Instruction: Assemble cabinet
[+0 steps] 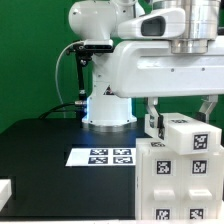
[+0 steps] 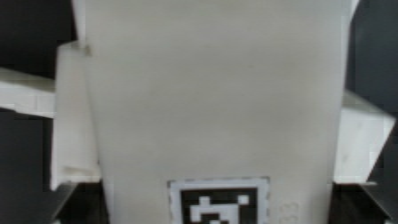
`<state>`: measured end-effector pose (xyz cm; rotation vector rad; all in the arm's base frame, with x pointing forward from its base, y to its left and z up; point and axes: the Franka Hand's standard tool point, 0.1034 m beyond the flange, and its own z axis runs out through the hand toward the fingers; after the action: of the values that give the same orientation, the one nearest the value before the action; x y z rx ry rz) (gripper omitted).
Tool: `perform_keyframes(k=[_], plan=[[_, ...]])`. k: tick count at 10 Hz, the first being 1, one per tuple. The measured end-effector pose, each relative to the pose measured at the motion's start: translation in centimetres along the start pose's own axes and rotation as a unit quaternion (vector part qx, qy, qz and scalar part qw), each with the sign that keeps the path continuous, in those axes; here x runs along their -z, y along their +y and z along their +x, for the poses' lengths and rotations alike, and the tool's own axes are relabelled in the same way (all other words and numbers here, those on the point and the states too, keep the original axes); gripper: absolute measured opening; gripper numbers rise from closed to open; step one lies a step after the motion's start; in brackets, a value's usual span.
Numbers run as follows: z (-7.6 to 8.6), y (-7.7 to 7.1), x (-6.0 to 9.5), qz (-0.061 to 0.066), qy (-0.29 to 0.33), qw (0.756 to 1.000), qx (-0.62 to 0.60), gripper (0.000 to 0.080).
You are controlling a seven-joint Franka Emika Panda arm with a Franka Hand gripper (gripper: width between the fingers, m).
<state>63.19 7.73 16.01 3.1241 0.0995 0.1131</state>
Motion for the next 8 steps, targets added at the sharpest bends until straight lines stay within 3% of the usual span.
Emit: perform_keyframes(k=[2, 4, 5, 8], plan=[[-0.19, 0.01, -0.01, 0.009, 0.007, 0.983, -0.181, 0.0554], [0.08, -0.06, 0.0, 0.024, 0.001, 0.943, -0.333, 0.0555], [0.04, -0.05, -0.03, 0.024, 0.0, 0.937, -0.349, 0.0555], [-0.04, 0.02, -0.11, 0.028, -0.005, 0.888, -0.46, 0.0555]])
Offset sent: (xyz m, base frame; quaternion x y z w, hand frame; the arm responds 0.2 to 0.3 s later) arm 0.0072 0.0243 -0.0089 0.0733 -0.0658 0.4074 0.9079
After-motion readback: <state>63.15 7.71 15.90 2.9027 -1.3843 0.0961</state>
